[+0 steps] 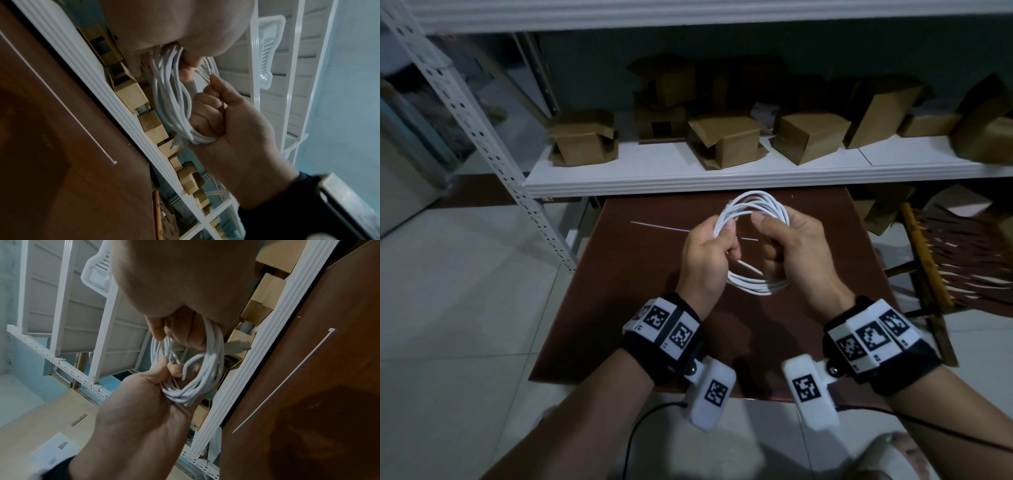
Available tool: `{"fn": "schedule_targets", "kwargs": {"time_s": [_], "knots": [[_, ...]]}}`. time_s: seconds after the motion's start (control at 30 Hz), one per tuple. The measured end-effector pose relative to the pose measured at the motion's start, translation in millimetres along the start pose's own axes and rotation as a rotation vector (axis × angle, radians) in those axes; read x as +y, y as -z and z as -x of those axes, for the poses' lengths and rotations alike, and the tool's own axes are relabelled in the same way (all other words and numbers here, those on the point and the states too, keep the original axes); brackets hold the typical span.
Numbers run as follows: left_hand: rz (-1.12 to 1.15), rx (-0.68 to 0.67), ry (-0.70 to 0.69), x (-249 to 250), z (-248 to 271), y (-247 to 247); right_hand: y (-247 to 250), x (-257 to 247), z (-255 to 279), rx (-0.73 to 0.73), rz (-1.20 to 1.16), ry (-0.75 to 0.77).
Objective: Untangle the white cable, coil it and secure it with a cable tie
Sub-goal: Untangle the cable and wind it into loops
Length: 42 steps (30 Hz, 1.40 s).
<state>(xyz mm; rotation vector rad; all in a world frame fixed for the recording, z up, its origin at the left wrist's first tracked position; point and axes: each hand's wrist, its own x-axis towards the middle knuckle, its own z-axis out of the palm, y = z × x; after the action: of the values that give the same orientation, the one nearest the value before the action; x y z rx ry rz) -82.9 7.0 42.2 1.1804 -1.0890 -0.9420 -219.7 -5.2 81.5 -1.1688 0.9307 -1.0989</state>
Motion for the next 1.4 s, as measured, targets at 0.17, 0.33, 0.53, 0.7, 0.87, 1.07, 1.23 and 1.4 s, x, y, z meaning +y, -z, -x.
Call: {"fn": "schedule_targets", "kwargs": {"time_s": [0.17,0.33,0.53,0.7,0.87,1.07,1.23,1.4], "knots": [[0.303,-0.064,0.117,10,4,-1,-4,-6,3,0.007,-0.095,-0.017],[0.360,-0.045,0.143,15,6,-1,-5,-4,2,-0.006,-0.085,-0.010],[0.199,-0.066,0.149,25,9,-1,-1,0,0,0.006,-0.049,-0.008],[0.152,-0.022,0.219,27,7,0,-1,8,-2,0.036,-0.074,-0.037],[0.218,-0.082,0.369,25,3,5,-5,10,0,0.021,-0.075,-0.057],[0.406,-0.182,0.477,36,-4,14,1,4,-2,0.003,-0.128,-0.164],[0.402,-0.204,0.485,37,-1,13,14,1,-7,-0.059,-0.185,-0.229],[0.327,-0.168,0.445,28,2,13,14,6,-3,-0.022,-0.108,-0.242]]}}
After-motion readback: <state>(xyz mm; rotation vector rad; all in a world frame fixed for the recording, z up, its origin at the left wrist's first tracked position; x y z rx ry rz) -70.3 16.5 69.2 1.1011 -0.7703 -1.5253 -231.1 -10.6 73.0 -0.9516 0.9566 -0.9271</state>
